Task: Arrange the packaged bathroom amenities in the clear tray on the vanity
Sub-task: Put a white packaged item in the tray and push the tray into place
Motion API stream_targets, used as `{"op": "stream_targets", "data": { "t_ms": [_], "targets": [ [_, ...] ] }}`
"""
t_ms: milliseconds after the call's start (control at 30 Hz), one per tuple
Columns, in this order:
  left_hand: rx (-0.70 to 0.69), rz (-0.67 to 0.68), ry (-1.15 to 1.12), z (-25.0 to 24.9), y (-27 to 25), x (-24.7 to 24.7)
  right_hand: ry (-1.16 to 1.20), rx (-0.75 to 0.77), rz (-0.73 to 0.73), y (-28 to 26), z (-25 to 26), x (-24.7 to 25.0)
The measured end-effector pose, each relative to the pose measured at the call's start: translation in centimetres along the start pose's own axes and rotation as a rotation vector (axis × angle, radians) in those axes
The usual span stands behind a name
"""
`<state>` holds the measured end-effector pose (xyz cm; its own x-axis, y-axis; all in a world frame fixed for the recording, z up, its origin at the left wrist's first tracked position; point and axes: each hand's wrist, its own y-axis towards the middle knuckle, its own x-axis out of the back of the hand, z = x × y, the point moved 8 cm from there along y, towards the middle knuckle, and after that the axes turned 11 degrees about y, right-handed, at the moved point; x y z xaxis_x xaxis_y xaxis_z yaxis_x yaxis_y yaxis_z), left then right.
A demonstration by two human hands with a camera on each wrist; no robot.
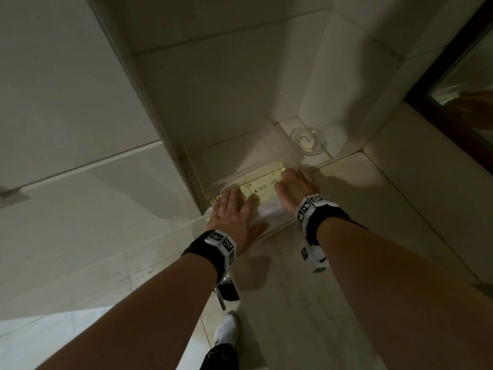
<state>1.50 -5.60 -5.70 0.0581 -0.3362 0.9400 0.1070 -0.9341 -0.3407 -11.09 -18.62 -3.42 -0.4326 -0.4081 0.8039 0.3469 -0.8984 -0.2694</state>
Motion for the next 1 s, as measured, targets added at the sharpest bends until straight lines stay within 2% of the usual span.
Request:
{"op": "stream_targets", "data": {
  "t_ms": [133, 233, 400, 533, 633, 867, 933, 1000],
  "targets": [
    [-0.04, 0.012, -0.022, 0.1, -0.4, 0.3, -0.065, -0.016, -0.043, 0.1, -0.6, 0.8],
    [-0.042, -0.036, -0.018, 0.4, -1.0, 1.0, -0.148, 0.006, -0.048, 0.2, -0.8, 1.2],
    [-0.004, -0.137, 0.078, 0.5, -1.8, 2.2, -0.316, 0.178, -0.026, -0.6, 1.0, 0.7],
    [-0.04, -0.156, 0.13, 0.0, -1.7, 2.2, -0.367, 0.353, 0.03, -1.9, 1.8, -1.0],
    [-0.057, -0.144, 0.183, -0.2, -1.6, 2.0, -0.371, 0.403, 0.023, -2.5, 1.5, -1.1],
    [-0.051, -0.114, 0.19, 0.0, -1.9, 1.7, -0.368, 0.386, 0.027, -3.1, 0.9, -0.9],
    [-0.058, -0.144, 0.157, 0.0, -2.0, 2.1, -0.329, 0.333, -0.016, -3.1, 0.5, -0.4],
    [-0.12, -0.157, 0.124, -0.6, -2.2, 1.7, -0.229, 0.218, -0.086, -3.3, -0.7, 0.8]
  ]
}}
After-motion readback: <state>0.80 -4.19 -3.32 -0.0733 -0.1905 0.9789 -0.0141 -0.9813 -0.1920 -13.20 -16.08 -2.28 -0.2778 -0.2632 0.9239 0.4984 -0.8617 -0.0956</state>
